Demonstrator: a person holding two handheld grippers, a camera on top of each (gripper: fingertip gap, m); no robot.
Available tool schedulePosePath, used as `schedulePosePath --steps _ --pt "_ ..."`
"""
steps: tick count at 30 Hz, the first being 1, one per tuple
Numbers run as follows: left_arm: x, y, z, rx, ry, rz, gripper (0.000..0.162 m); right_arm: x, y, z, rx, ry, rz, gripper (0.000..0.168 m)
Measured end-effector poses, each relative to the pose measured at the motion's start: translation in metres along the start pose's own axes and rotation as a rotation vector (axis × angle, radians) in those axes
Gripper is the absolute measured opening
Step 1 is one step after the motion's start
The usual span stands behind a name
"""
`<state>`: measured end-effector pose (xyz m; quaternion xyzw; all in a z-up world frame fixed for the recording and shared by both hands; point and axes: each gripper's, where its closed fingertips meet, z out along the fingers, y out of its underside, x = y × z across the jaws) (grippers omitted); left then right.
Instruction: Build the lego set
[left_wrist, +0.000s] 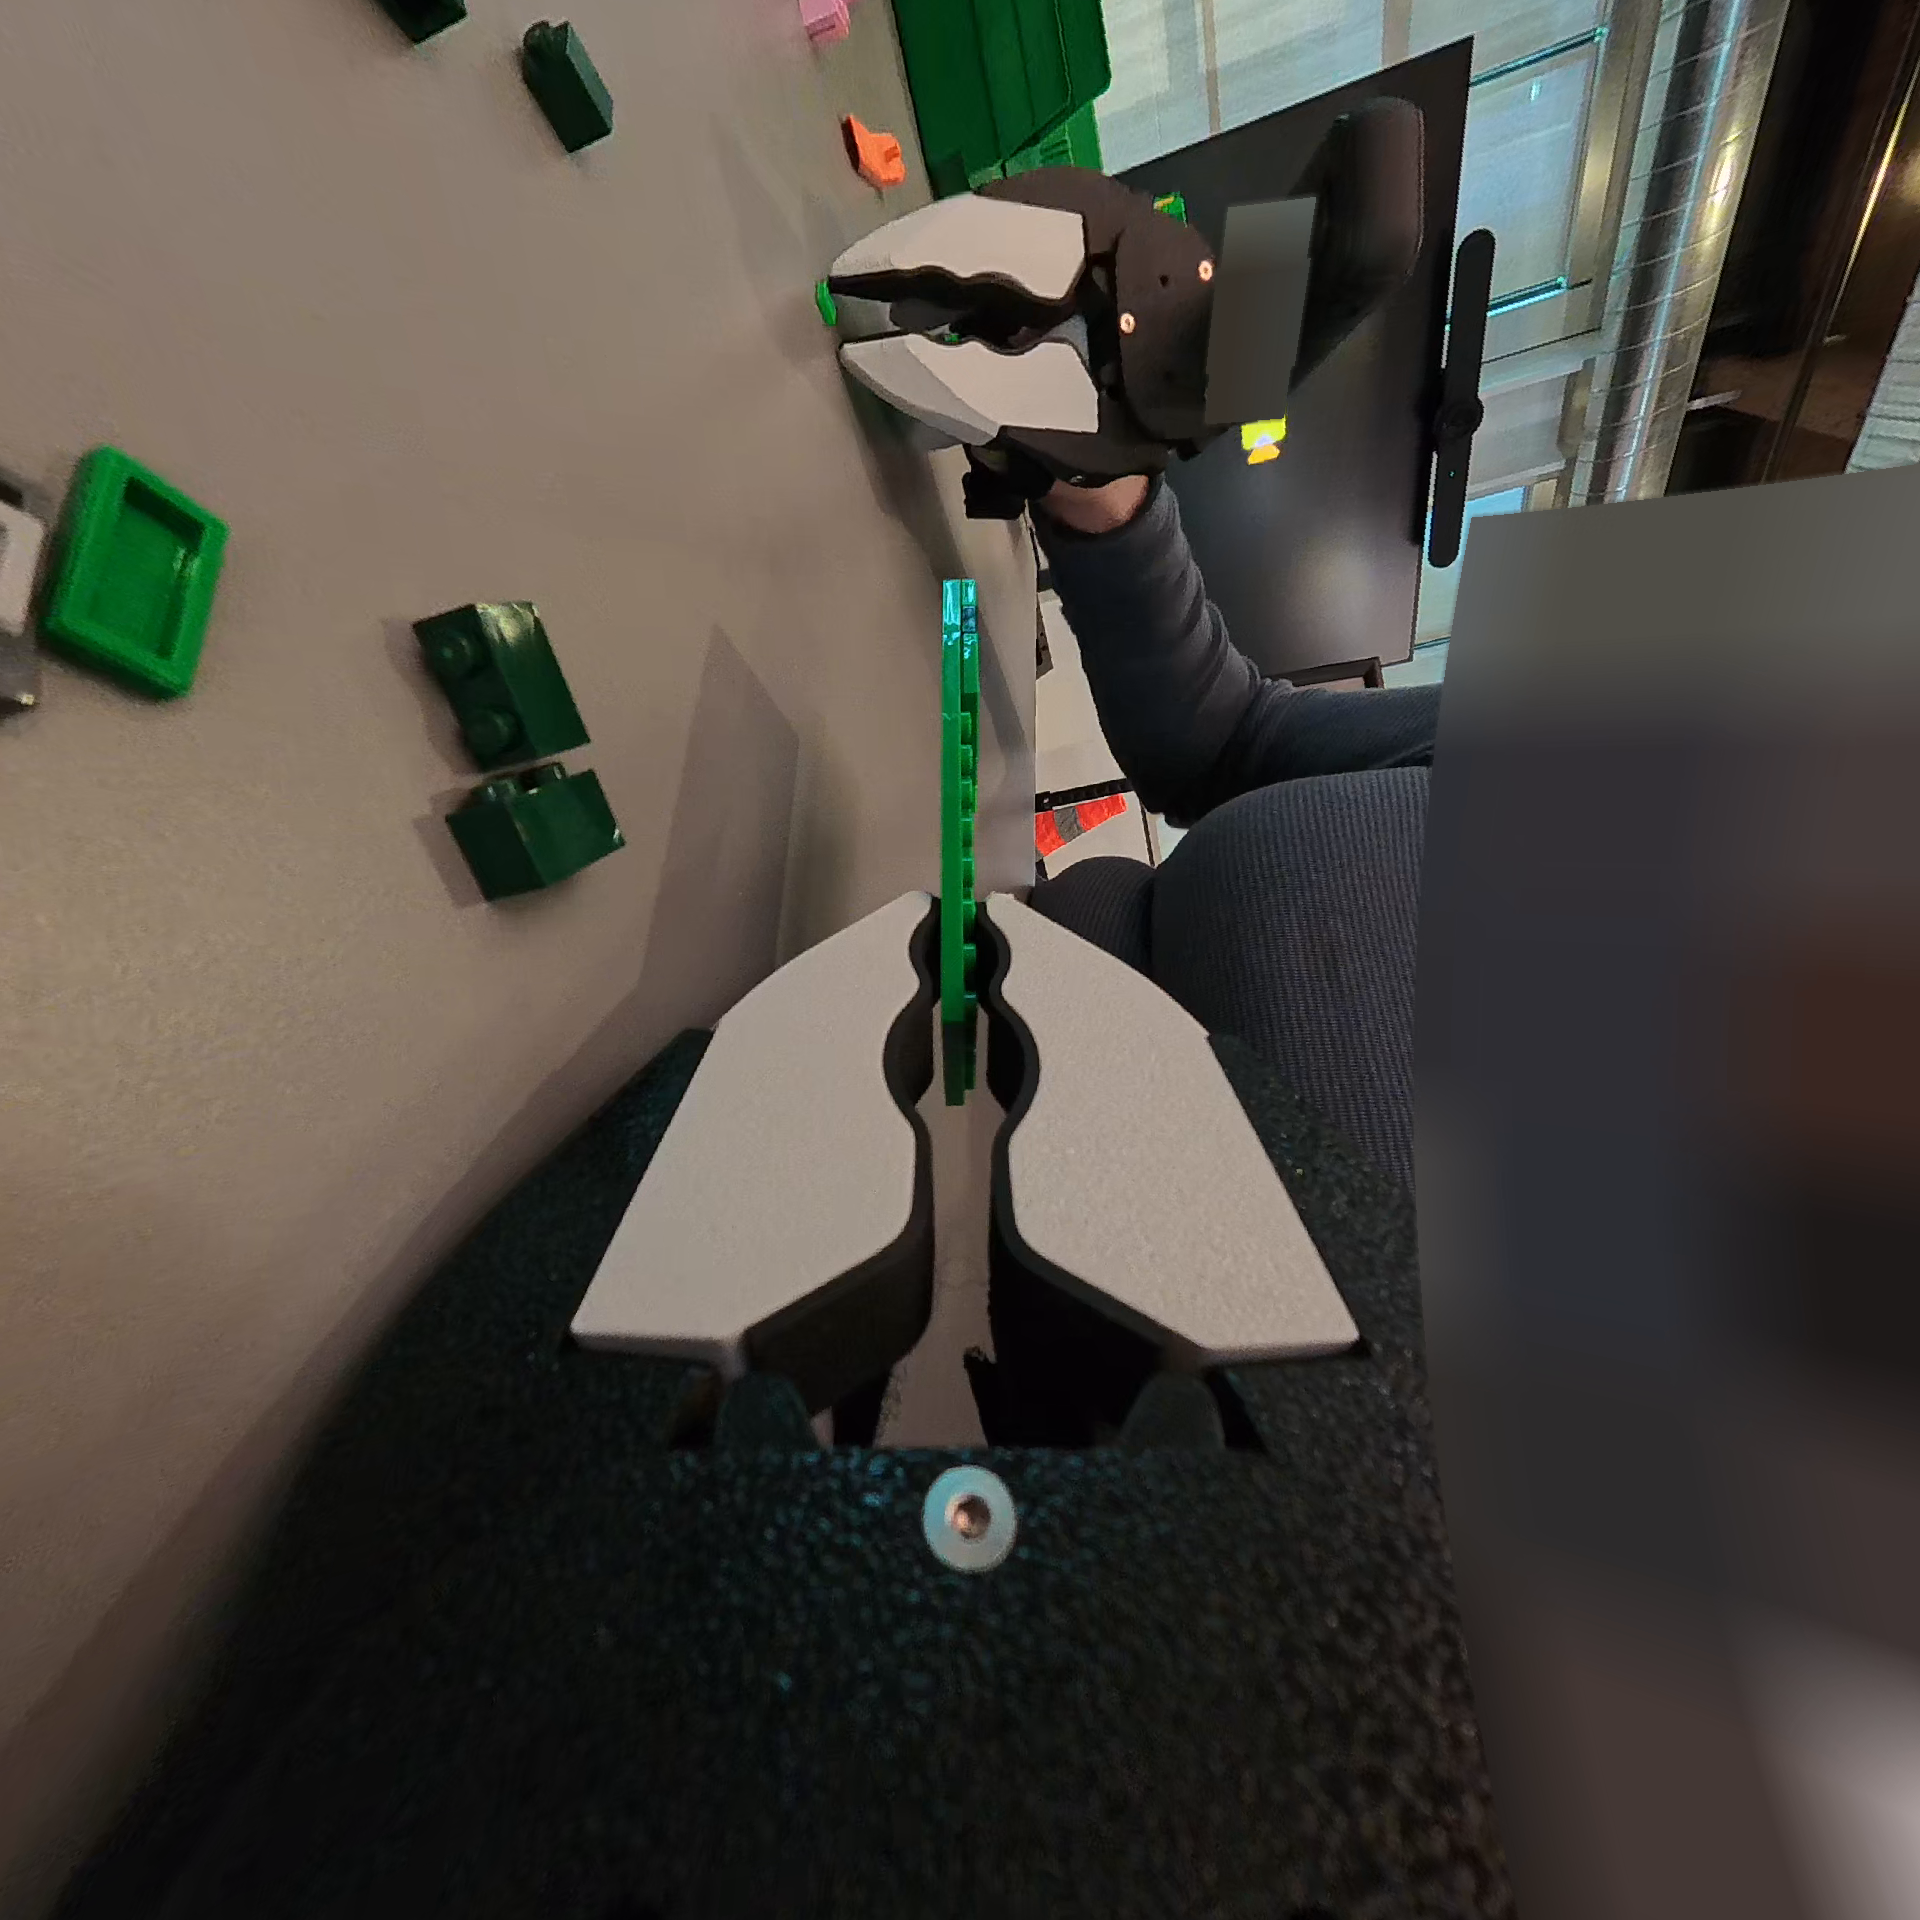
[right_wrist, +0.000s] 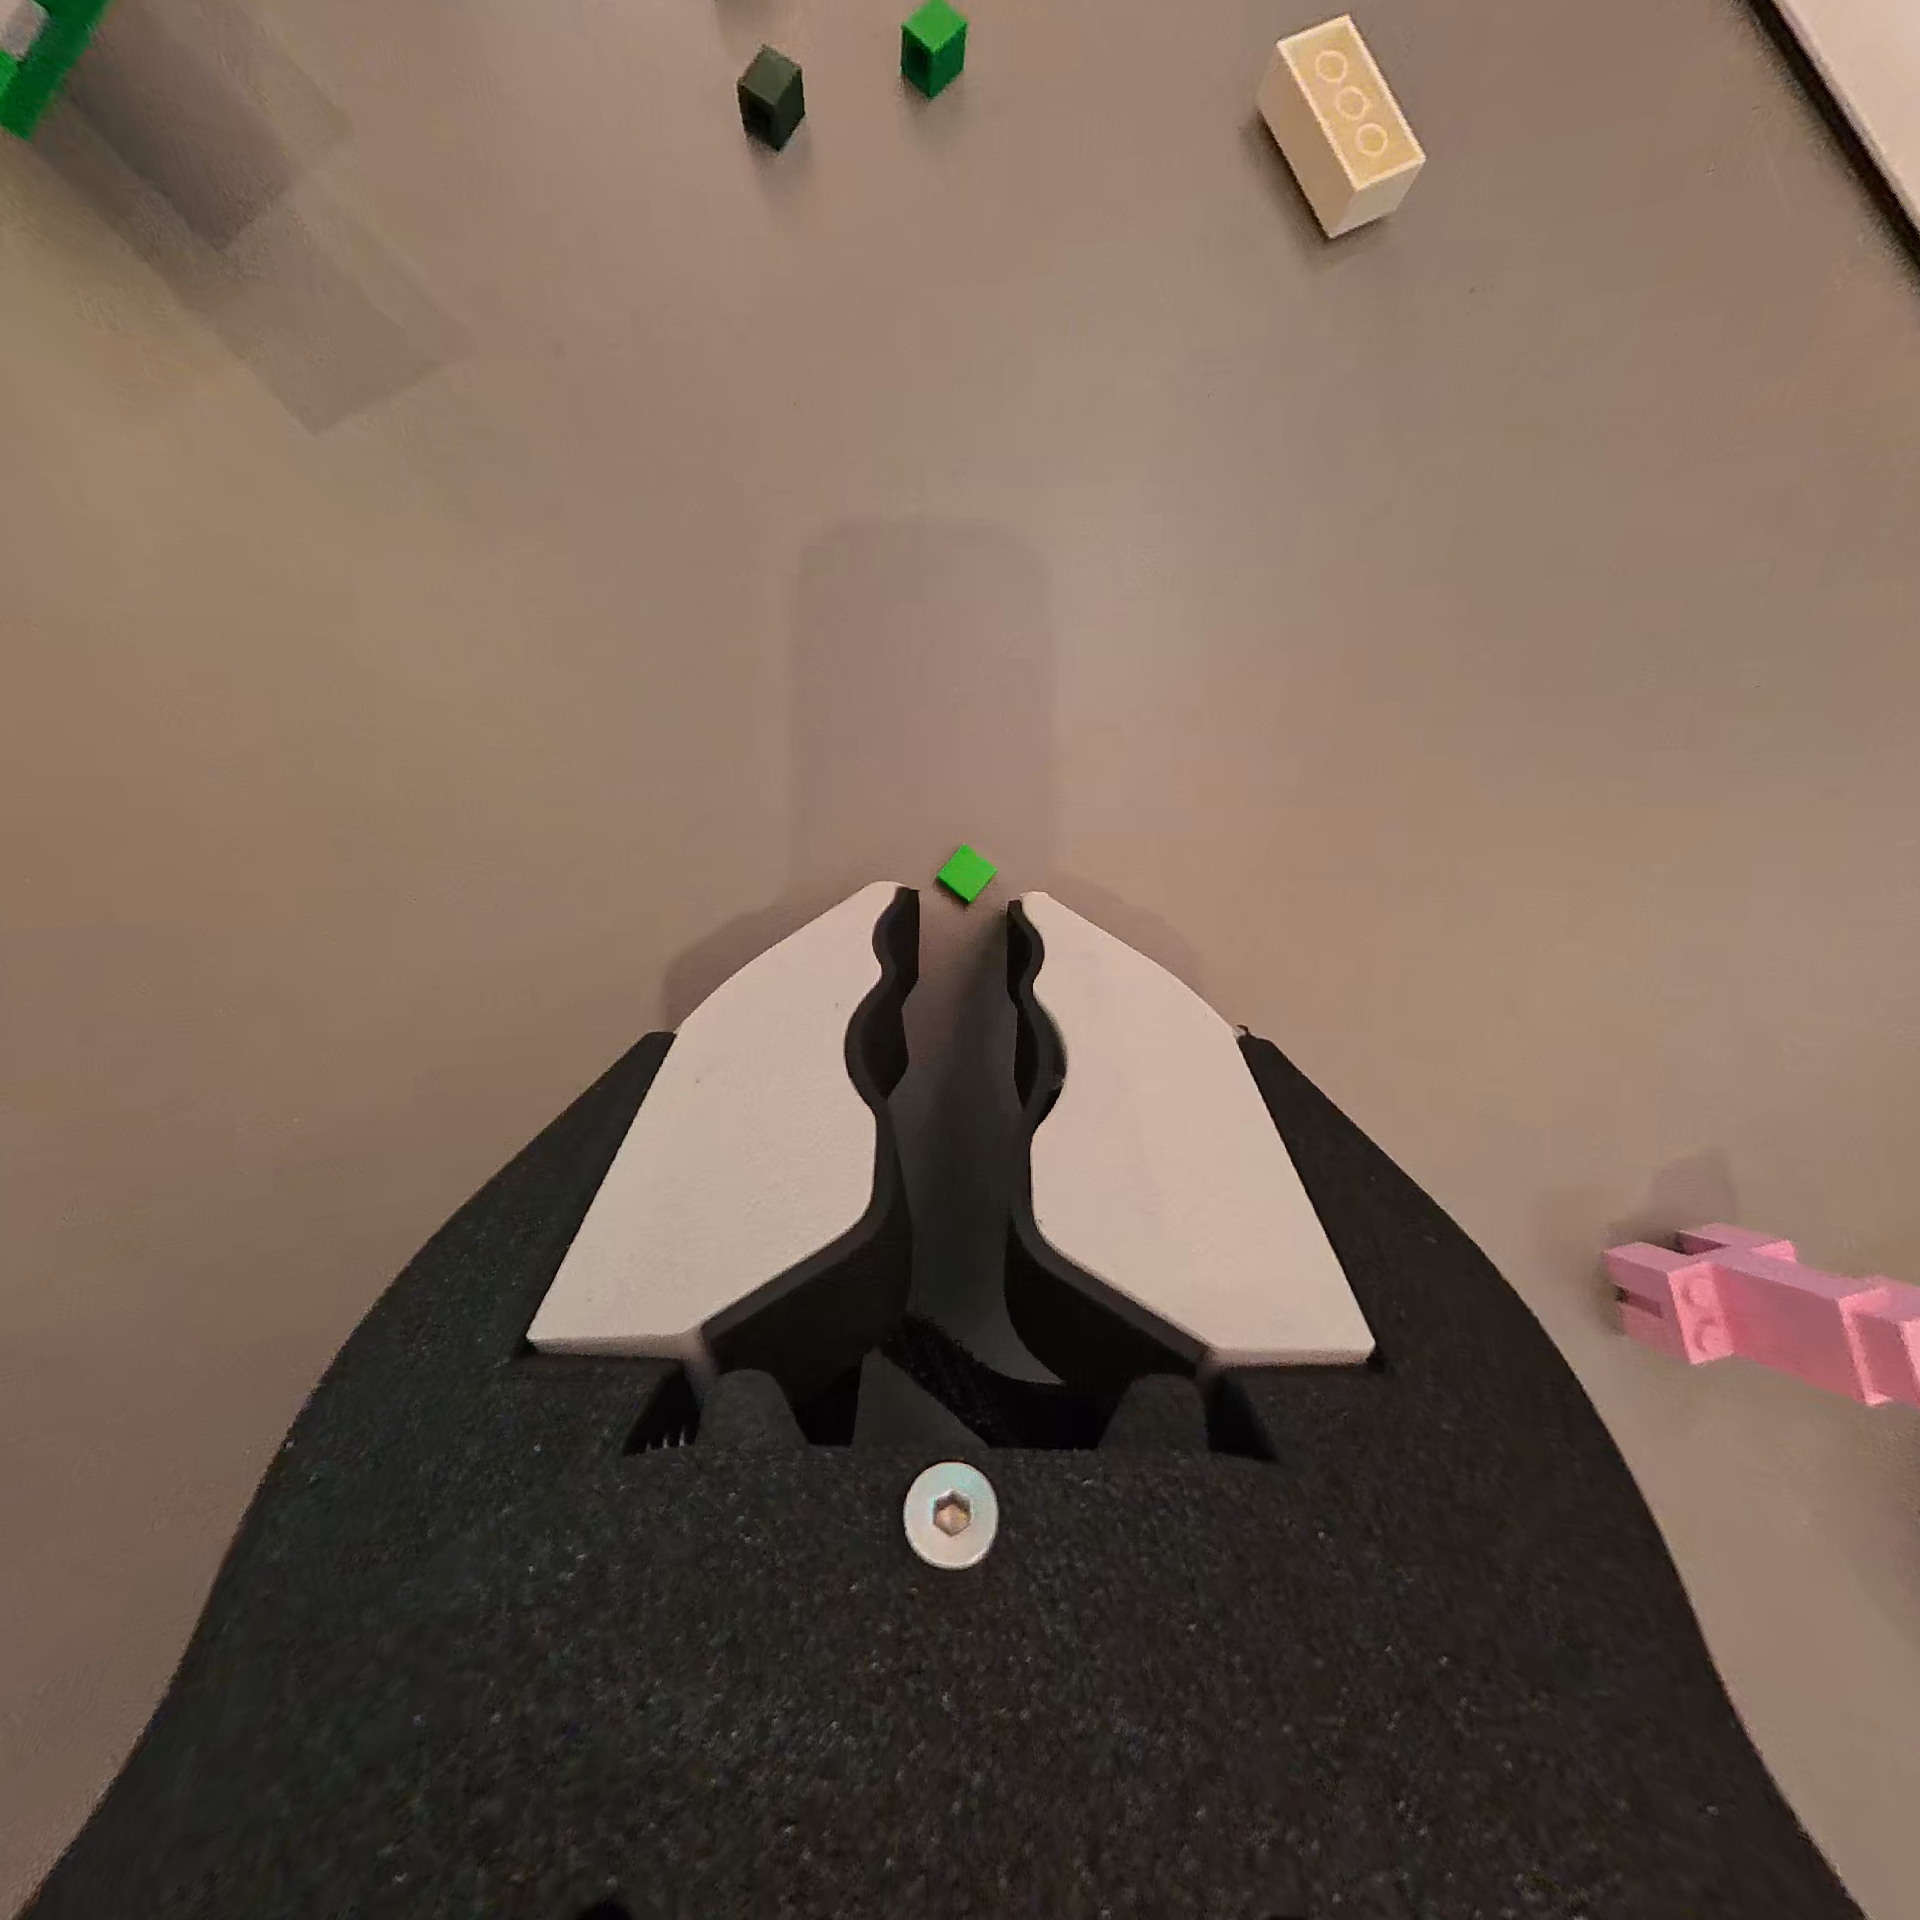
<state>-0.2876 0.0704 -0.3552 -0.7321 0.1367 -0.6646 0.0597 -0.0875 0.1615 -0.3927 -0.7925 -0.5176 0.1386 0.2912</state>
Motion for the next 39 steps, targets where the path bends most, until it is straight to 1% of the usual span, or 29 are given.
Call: schedulePosePath --steps 3,6,9,17,20,22,24,26,27,30,34,39 --pt "0.0 0.0 0.0 0.0 -0.001 0.0 0.005 -0.002 -0.001 0.0 0.007 -0.041 0.091 0.017" --pt "0.0 0.0 0.0 0.0 -0.002 0.0 0.005 -0.003 -0.002 0.001 0.004 -0.001 0.142 0.017" --pt "0.0 0.0 0.0 -0.001 -0.003 0.0 0.005 -0.005 -0.003 0.002 0.003 0.051 0.121 0.016" --pt "0.0 0.0 0.0 -0.002 -0.004 0.001 0.005 -0.01 -0.009 0.006 0.029 0.047 0.112 0.014" --pt "0.0 0.0 0.0 -0.001 -0.002 0.001 0.004 -0.01 -0.009 0.005 0.029 0.047 0.032 0.016" --pt "0.0 0.0 0.0 -0.002 -0.001 0.001 0.004 -0.01 -0.012 0.002 0.046 0.01 -0.081 0.017" --pt "0.0 0.0 0.0 -0.003 -0.002 0.001 0.005 -0.014 -0.013 -0.001 0.051 -0.082 -0.207 0.018" --pt "0.0 0.0 0.0 -0.003 -0.002 0.002 0.004 -0.017 -0.007 0.0 0.02 -0.181 -0.328 0.019" --pt "0.0 0.001 0.0 -0.003 -0.002 0.002 0.004 -0.014 -0.006 0.003 0.004 -0.197 -0.367 0.021" --pt "0.0 0.0 0.0 -0.002 0.001 0.002 0.004 -0.009 -0.011 0.006 0.015 -0.275 -0.401 0.02" --pt "0.0 0.0 0.0 -0.002 0.002 0.002 0.004 -0.009 -0.009 0.006 0.002 -0.386 -0.412 0.019" --pt "0.0 0.0 0.0 -0.004 0.003 0.001 0.004 -0.008 -0.008 0.005 0.008 -0.449 -0.422 0.016"
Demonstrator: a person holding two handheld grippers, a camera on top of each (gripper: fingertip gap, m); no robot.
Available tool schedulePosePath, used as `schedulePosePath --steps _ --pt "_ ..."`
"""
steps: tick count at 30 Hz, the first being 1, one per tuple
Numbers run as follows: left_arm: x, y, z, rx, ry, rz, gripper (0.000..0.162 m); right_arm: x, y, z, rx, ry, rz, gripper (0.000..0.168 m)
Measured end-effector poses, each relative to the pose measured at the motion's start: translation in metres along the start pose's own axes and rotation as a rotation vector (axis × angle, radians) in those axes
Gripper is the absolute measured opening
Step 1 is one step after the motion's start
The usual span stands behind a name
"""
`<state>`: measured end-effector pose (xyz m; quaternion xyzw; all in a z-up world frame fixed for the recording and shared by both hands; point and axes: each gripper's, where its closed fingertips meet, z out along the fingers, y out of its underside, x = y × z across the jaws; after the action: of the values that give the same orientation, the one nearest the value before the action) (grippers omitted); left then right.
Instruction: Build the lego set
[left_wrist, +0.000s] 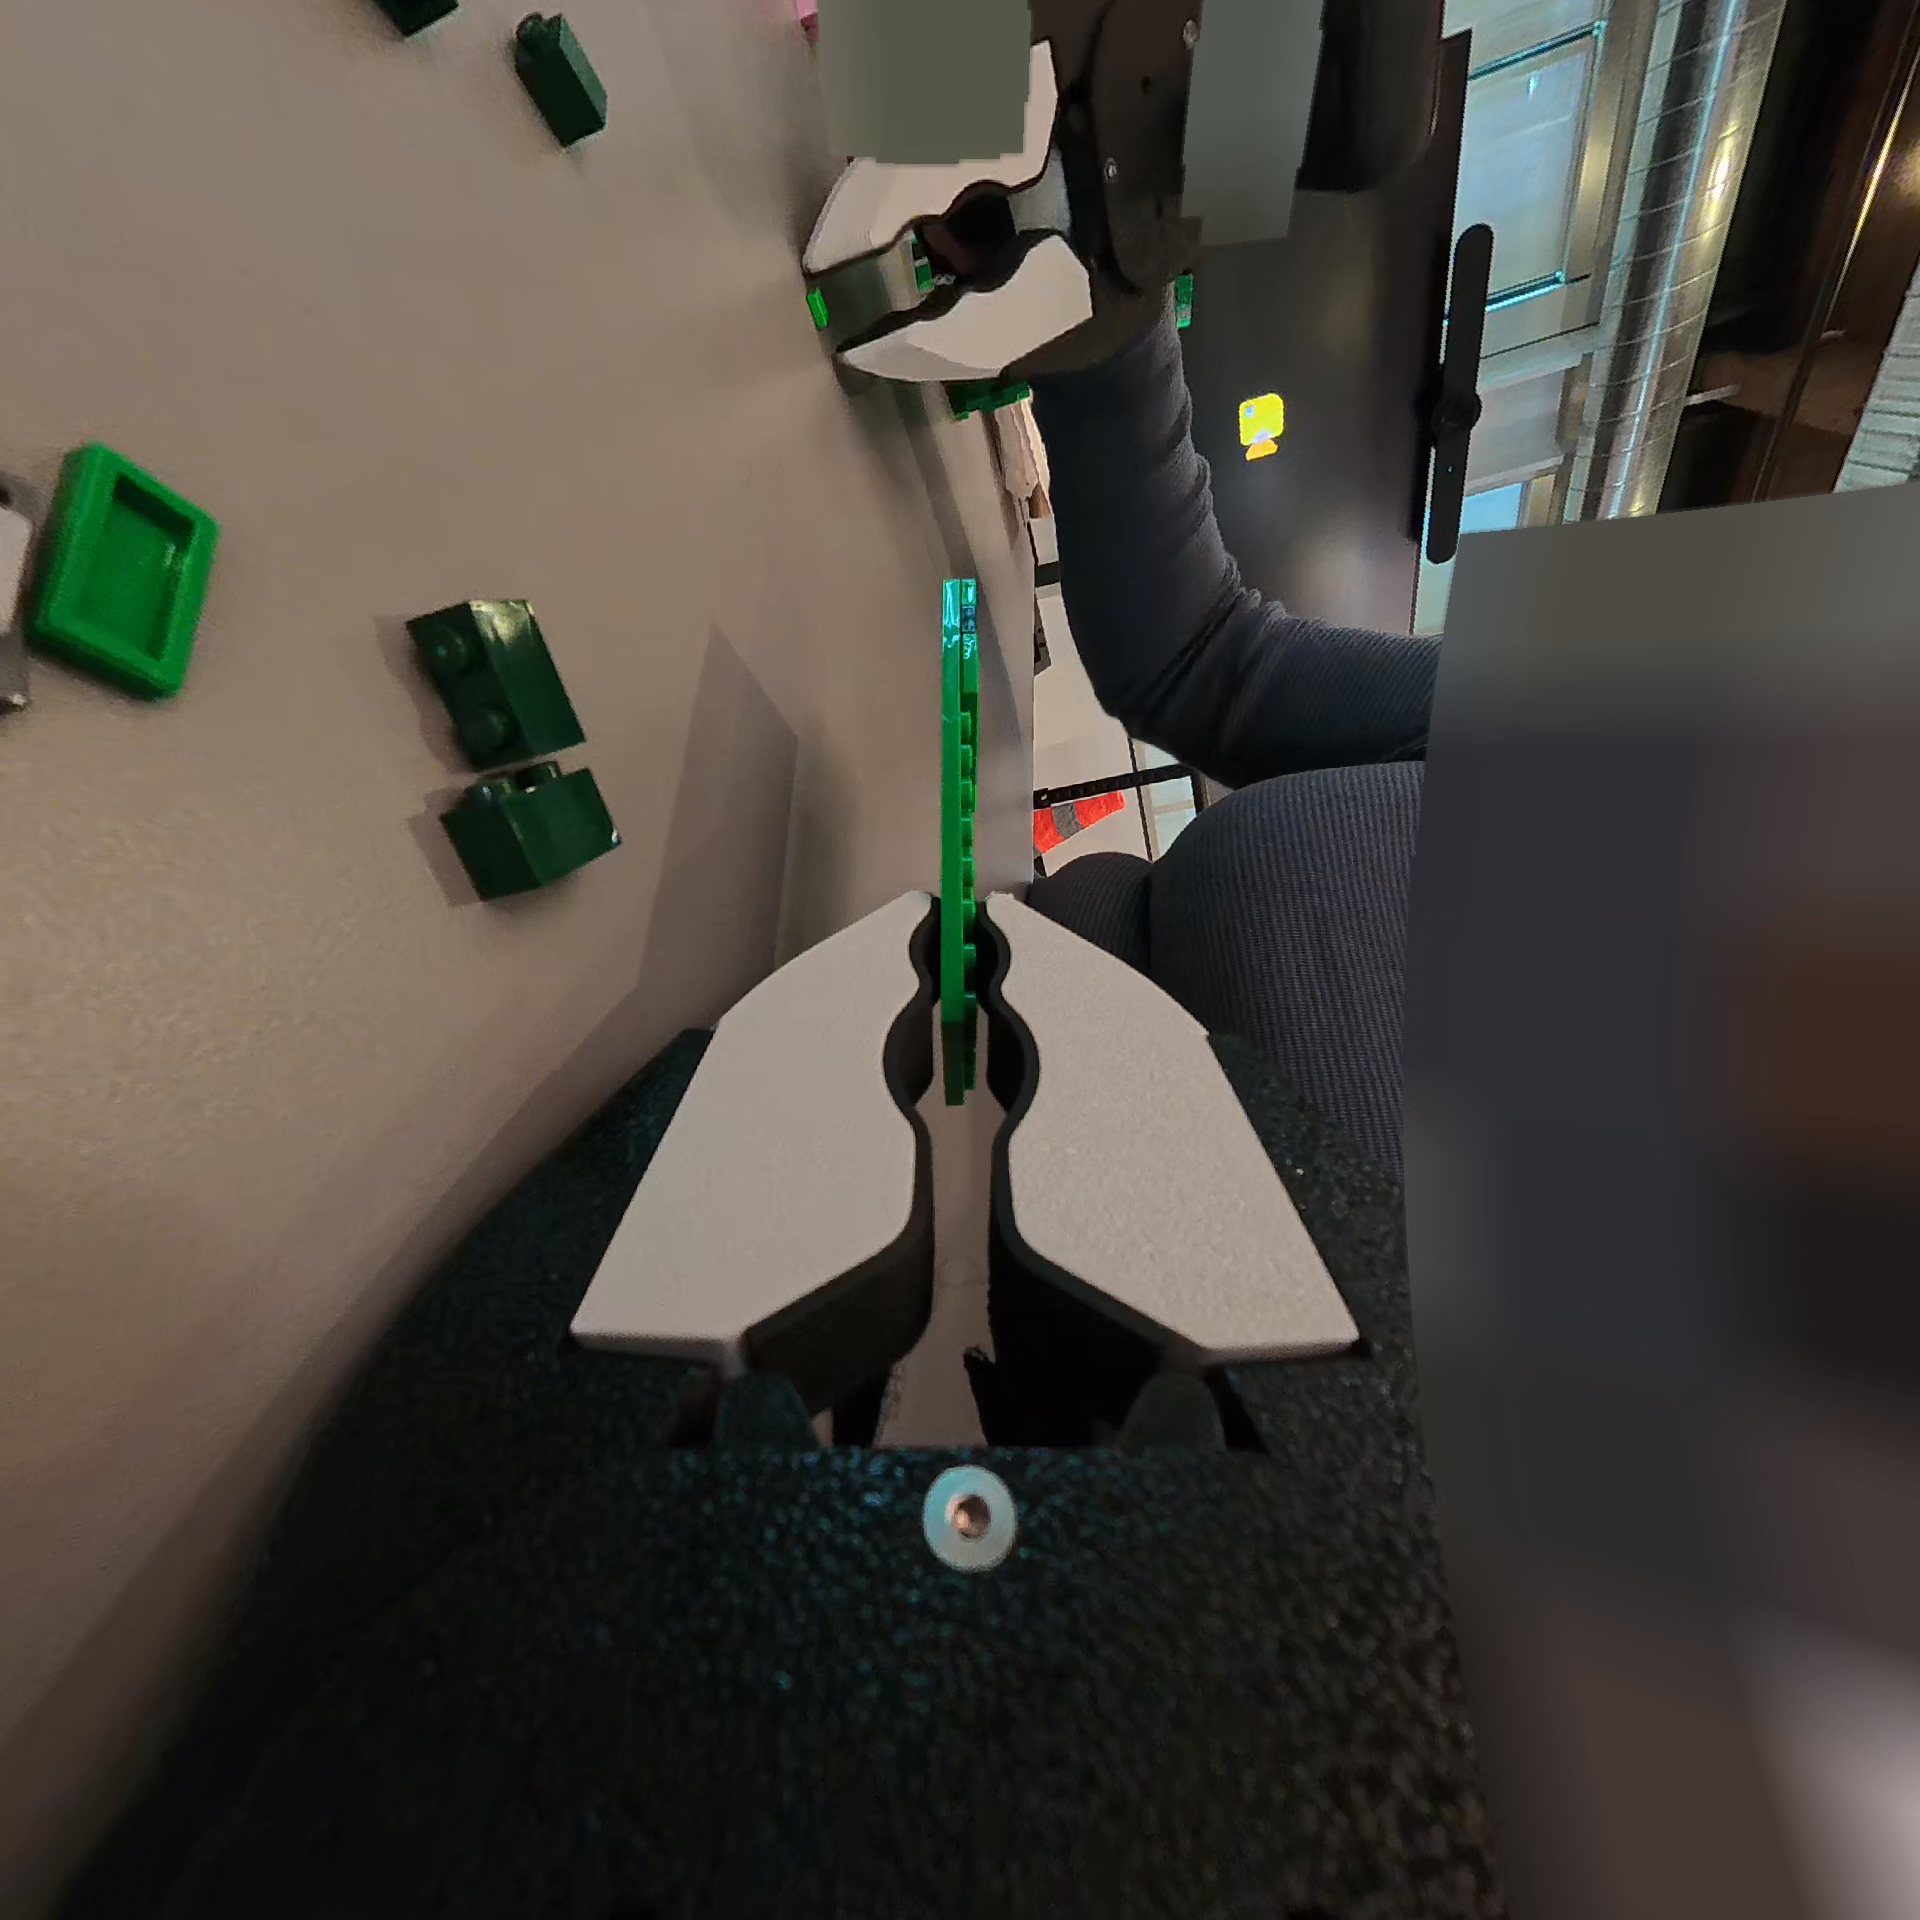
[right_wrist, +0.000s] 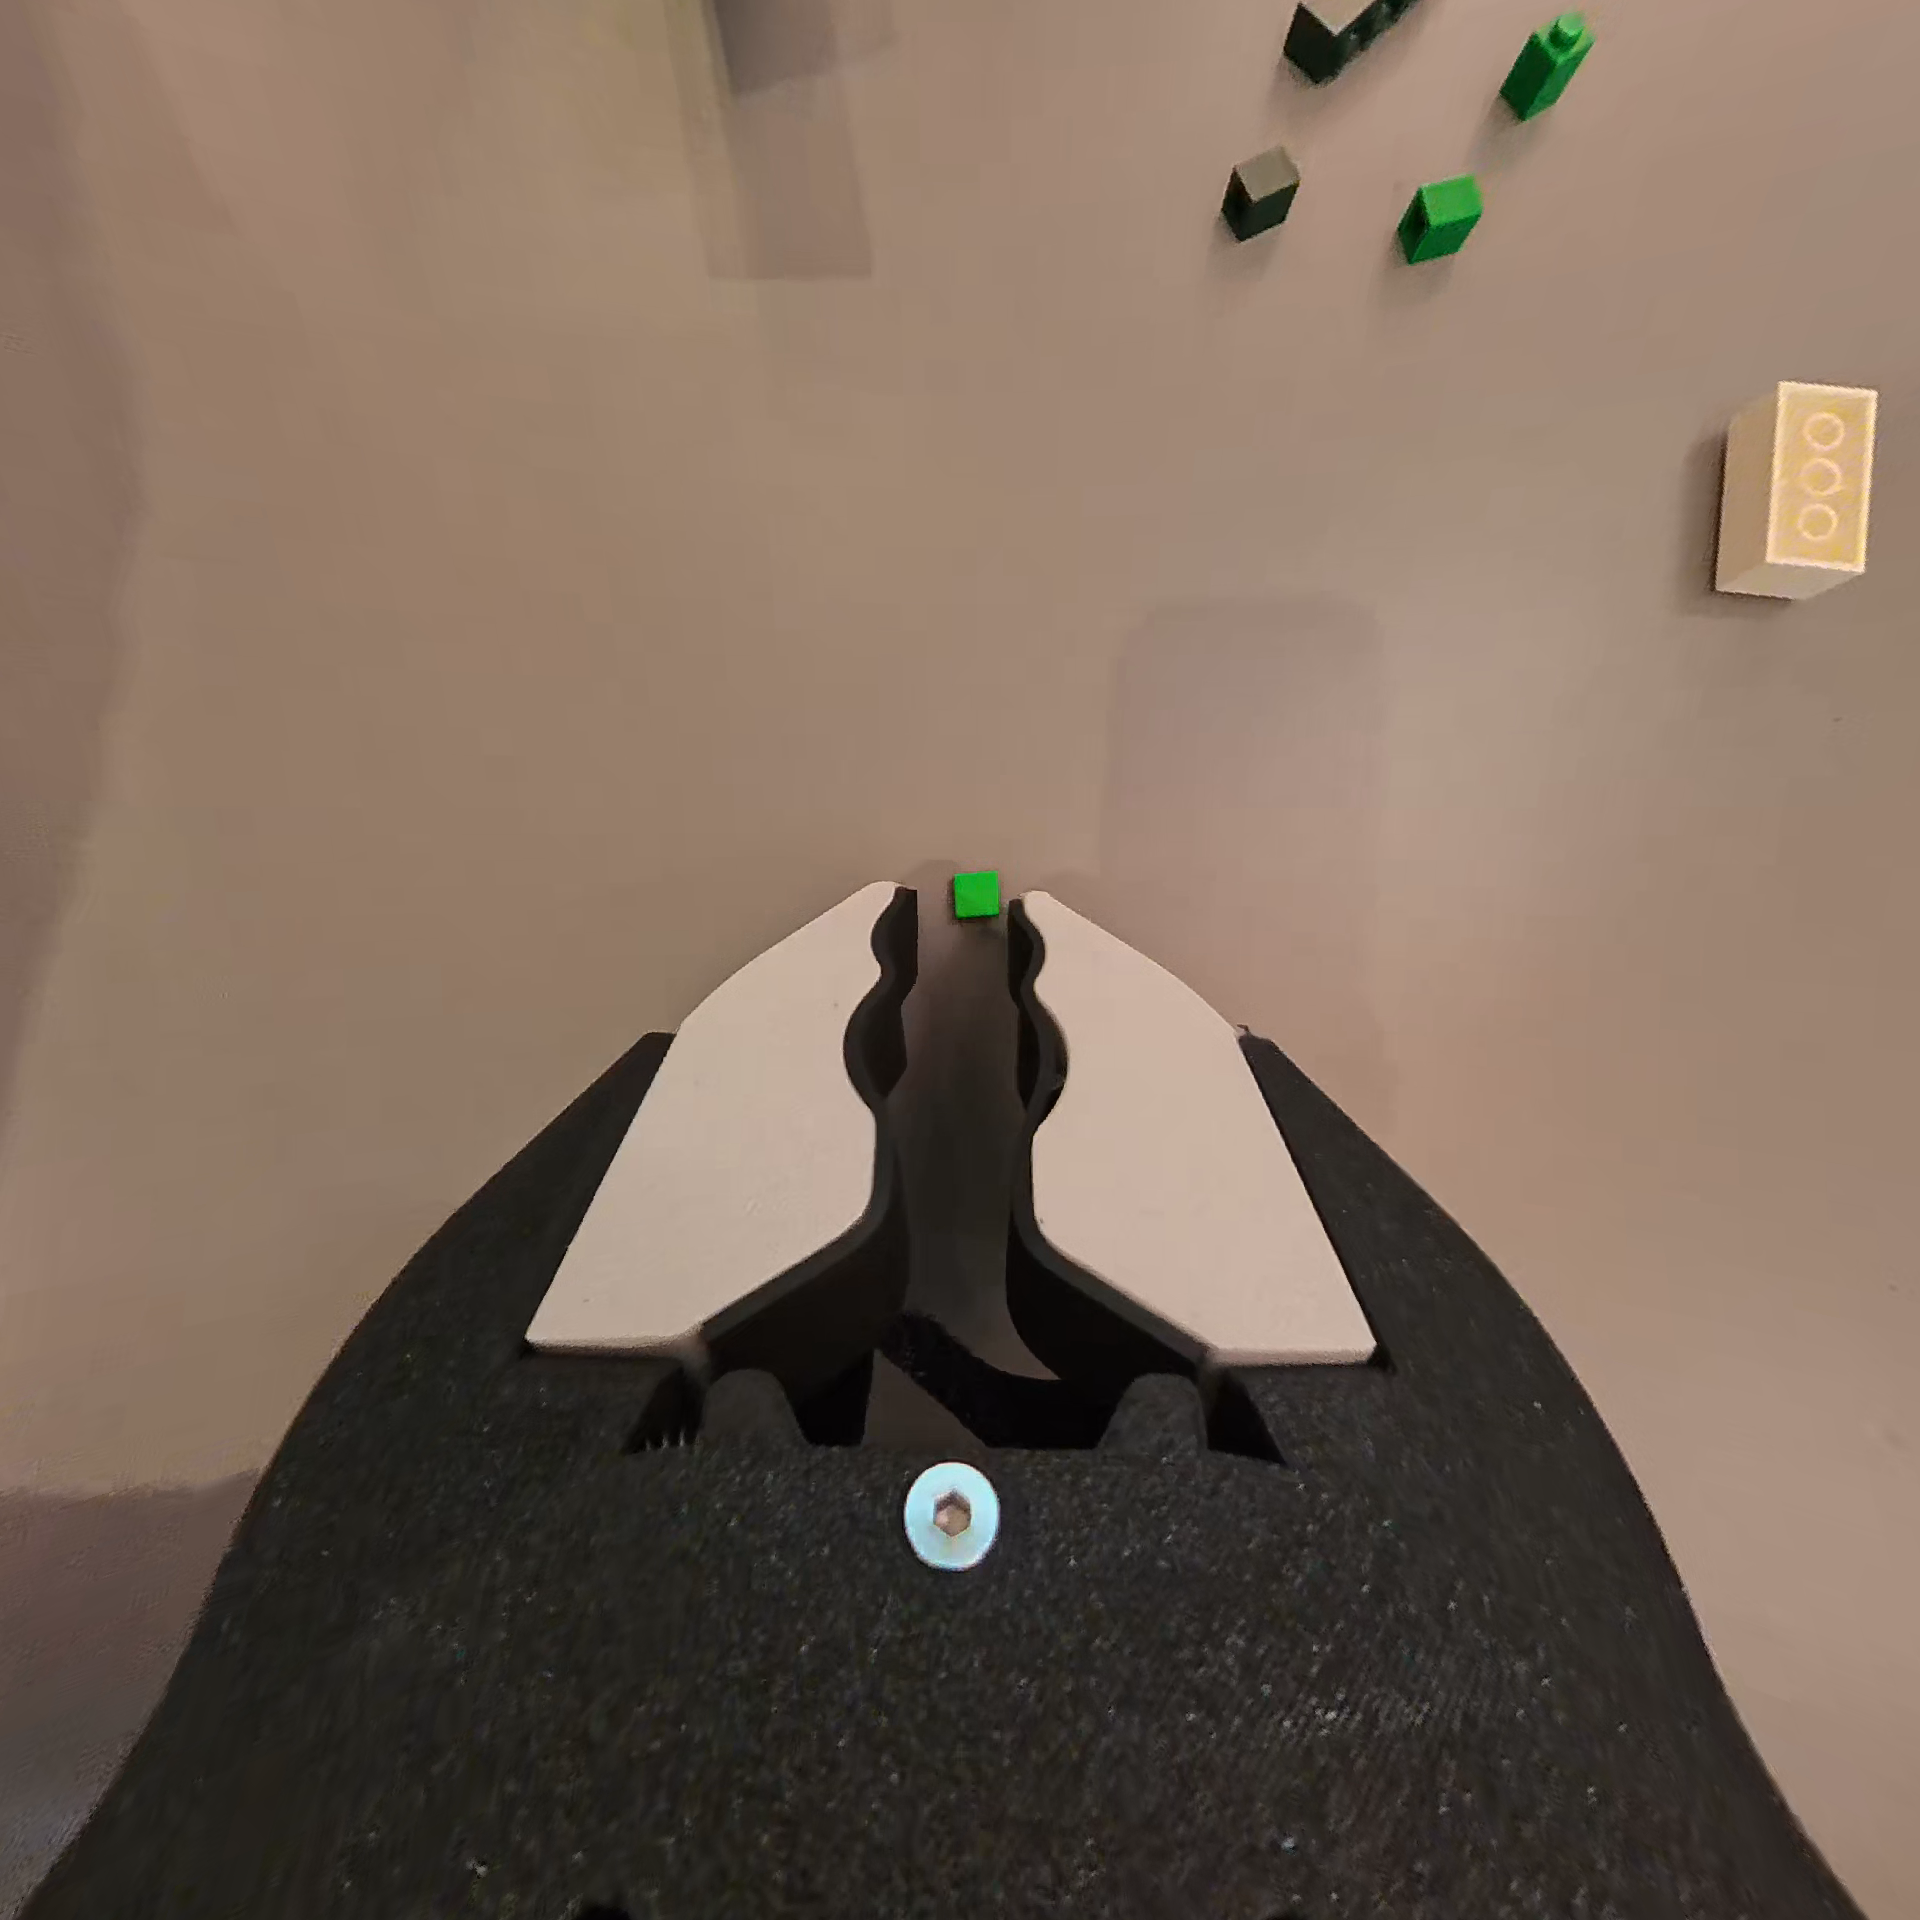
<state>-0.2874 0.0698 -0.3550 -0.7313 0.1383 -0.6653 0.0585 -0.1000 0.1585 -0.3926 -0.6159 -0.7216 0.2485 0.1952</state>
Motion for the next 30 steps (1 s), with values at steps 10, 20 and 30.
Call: schedulePosePath --steps 10,20,30 --pt "0.0 0.0 0.0 0.001 0.001 -0.001 0.004 0.001 -0.003 0.002 0.025 -0.022 0.015 0.007" --pt "-0.001 0.0 0.0 0.004 -0.008 -0.002 0.004 -0.012 -0.076 0.013 0.067 0.104 -0.113 0.0" --pt "-0.001 -0.001 0.0 0.003 -0.008 -0.002 0.004 -0.037 -0.02 0.006 0.019 0.022 0.179 0.016"
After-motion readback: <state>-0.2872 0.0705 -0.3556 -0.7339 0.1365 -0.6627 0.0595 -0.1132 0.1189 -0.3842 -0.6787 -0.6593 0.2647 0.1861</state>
